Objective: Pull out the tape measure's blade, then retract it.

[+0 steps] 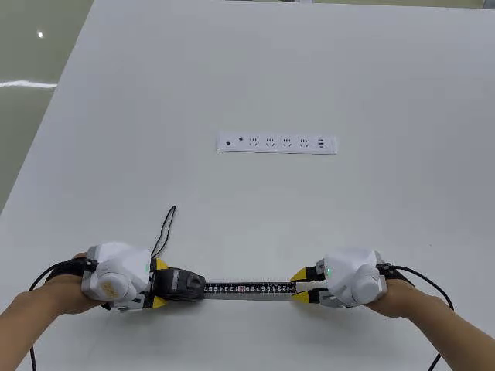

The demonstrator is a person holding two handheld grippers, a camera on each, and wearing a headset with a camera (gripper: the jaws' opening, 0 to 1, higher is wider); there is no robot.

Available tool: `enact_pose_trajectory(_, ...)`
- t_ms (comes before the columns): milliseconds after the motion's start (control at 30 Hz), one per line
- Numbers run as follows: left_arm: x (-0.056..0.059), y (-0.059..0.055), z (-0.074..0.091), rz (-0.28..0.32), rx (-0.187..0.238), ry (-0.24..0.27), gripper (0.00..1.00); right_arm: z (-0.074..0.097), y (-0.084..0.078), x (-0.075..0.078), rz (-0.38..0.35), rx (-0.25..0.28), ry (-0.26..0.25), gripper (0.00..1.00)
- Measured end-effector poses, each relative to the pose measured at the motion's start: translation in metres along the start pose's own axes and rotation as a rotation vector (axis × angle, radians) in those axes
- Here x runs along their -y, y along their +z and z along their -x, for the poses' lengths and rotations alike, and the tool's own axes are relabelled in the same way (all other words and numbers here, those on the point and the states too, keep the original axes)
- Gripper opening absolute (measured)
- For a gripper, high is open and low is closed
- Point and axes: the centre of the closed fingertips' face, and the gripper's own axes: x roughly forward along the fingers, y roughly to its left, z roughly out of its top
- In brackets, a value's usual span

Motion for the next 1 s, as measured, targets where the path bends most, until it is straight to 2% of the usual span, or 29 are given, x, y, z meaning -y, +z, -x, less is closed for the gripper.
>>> enact_pose_trajectory(1000,0.000,-0.001,0.000,-0.008,-0.011,-0.002,0.28,0.010,-0.012,-0.002,-0.009,-0.004,-0.007,0.11)
